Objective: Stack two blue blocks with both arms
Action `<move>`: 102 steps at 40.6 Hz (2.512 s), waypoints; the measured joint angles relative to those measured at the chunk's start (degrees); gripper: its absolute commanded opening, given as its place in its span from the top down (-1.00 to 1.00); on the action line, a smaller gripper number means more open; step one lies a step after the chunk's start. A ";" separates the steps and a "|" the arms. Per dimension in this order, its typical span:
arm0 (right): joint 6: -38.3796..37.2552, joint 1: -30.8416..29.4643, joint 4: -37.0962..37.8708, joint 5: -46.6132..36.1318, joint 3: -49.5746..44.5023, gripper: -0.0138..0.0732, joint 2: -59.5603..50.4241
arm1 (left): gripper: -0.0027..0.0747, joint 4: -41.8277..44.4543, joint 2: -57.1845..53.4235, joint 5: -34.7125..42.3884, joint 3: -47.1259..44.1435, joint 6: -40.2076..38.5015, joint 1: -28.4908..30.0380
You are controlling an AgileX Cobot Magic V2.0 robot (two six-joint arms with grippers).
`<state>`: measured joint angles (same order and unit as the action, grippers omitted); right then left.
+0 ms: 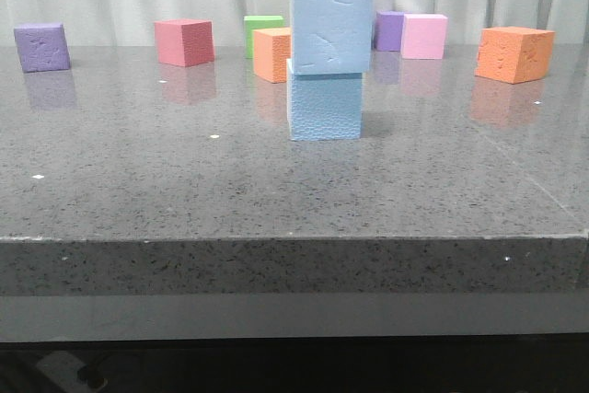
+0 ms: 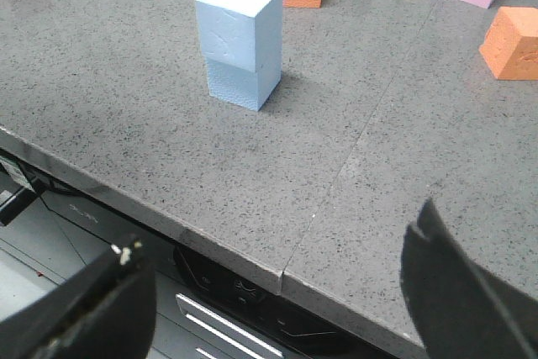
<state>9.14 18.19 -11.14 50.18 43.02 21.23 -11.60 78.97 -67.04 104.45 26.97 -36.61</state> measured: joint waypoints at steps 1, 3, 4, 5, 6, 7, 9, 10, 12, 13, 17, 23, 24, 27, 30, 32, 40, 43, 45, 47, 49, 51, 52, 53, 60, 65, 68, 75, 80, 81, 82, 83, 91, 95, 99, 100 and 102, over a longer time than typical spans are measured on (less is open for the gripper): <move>0.00 0.00 0.00 0.00 0.00 -0.71 0.00 | -0.53 0.71 -0.80 -1.15 -0.41 -1.49 0.00; 0.00 0.00 0.00 0.00 0.00 -0.71 0.00 | -0.53 2.23 -2.78 -3.61 -1.16 -5.19 0.00; 0.00 0.00 0.00 0.00 0.00 -0.71 0.00 | -0.53 3.18 -3.50 -4.40 -1.78 -7.91 0.00; 0.00 0.00 0.00 0.00 0.00 -0.71 0.00 | -0.53 3.94 -4.53 -4.90 -2.41 -10.26 0.00; 0.00 0.00 -0.10 0.00 0.00 -0.71 0.00 | -0.53 4.72 -5.32 -4.99 -3.21 -12.51 0.00; 0.00 0.00 -0.02 0.00 0.00 -0.71 0.00 | -0.53 5.56 -6.42 -5.22 -4.52 -15.08 0.00; 0.00 0.00 -0.02 0.00 0.00 -0.71 0.00 | -0.53 6.68 -8.15 -5.26 -7.45 -18.52 0.00; 0.00 0.00 -0.02 0.00 0.00 -0.71 0.00 | -0.53 6.91 -9.33 -5.35 -8.98 -19.70 0.00; 0.00 0.00 -0.02 0.00 0.00 -0.71 0.00 | -0.53 7.32 -11.47 -5.39 -13.56 -21.80 0.00; 0.00 0.00 -0.02 0.00 0.00 -0.71 0.00 | -0.53 7.31 -12.78 -5.39 -15.42 -22.47 0.00; 0.00 0.00 -0.02 0.00 0.00 -0.71 0.00 | -0.53 7.75 -17.99 -4.12 -24.89 -25.43 0.00; 0.00 0.00 -0.66 -0.46 0.00 -0.71 0.00 | -0.53 9.25 -26.04 0.93 -36.64 -28.45 0.00; 0.00 0.00 -0.93 -0.58 0.00 -0.71 0.00 | -0.53 9.76 -27.30 2.14 -38.80 -28.95 0.00; 0.00 0.00 -1.46 -0.71 0.00 -0.71 0.00 | -0.53 10.77 -31.38 5.30 -43.82 -29.68 0.00; 0.00 0.00 -1.54 -0.85 0.00 -0.71 0.00 | -0.53 11.60 -35.38 8.30 -48.12 -29.88 0.00; 0.00 0.00 -1.54 -0.85 0.00 -0.71 0.00 | -0.53 11.60 -37.31 9.53 -50.54 -29.92 0.00; 0.00 0.00 0.43 -0.85 0.00 -0.59 0.00 | -0.34 11.60 -42.08 11.72 -56.00 -30.01 0.00; 0.00 0.00 1.37 -0.85 0.00 -0.32 0.00 | -0.05 11.60 -42.30 11.96 -56.56 -30.01 0.00; 0.00 0.00 1.45 -0.85 0.00 0.00 0.00 | 0.15 11.60 -42.30 12.33 -56.79 -30.01 0.00; 0.00 0.00 1.59 -0.85 0.00 0.30 0.00 | 0.33 11.60 -42.30 12.54 -57.01 -30.01 0.00; 0.00 0.00 1.59 -0.85 0.00 0.57 0.00 | 0.49 11.60 -42.30 12.84 -57.09 -30.01 0.00; 0.00 0.00 1.59 -0.85 0.00 0.81 0.00 | 0.64 11.60 -42.30 13.21 -57.15 -30.01 0.00; 0.00 0.00 1.59 -0.85 0.00 0.89 0.00 | 0.69 11.60 -42.30 13.53 -57.15 -30.01 0.00; 0.00 0.00 1.59 -0.85 0.00 0.97 0.00 | 0.76 11.60 -42.30 13.63 -57.15 -30.01 0.00; 0.00 0.00 1.59 -0.85 0.00 0.96 0.00 | 0.98 11.60 -42.30 14.83 -57.15 -30.23 0.00; 0.00 0.00 1.59 -0.85 0.00 0.96 0.00 | 0.98 11.60 -42.30 14.97 -57.15 -30.30 0.00; 0.00 0.00 1.59 -0.85 0.00 0.96 0.00 | 0.98 11.60 -42.30 14.97 -57.15 -30.36 0.00; 0.00 0.00 1.63 -0.63 0.00 0.96 0.00 | 0.98 11.60 -43.18 16.43 -58.16 -30.36 -0.36; 0.00 0.00 1.72 -0.52 0.00 0.96 0.00 | 0.98 10.85 -47.10 21.27 -62.54 -30.36 0.50; 0.00 0.00 1.72 -0.52 0.00 0.96 0.00 | 0.98 10.85 -48.34 22.28 -63.97 -30.36 1.07; 0.00 0.00 1.72 -0.52 0.00 0.96 0.00 | 0.98 10.85 -49.01 23.36 -65.12 -30.36 1.74; 0.00 0.00 1.72 -0.52 0.00 0.96 0.00 | 0.98 10.85 -50.78 24.80 -66.77 -30.36 2.79; 0.00 0.00 1.72 -0.52 0.00 0.96 0.00 | 0.98 11.60 -62.90 34.44 -79.27 -30.46 12.95; 0.00 0.00 1.72 -0.49 0.00 0.96 0.00 | 0.98 11.60 -69.40 40.58 -86.40 -30.46 19.09; 0.00 0.00 1.72 -0.49 0.00 0.96 0.00 | 0.98 11.60 -75.03 47.28 -93.80 -30.46 23.97; 0.00 0.00 1.72 -0.49 0.00 0.96 0.00 | 0.98 11.60 -76.46 49.24 -95.12 -30.46 24.85; 0.00 0.00 1.72 -0.49 0.00 0.96 0.00 | 0.98 11.60 -78.40 52.69 -97.87 -30.46 26.86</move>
<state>9.14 18.19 -9.42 49.68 43.02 21.23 0.00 0.56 -14.35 6.58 -3.48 -9.75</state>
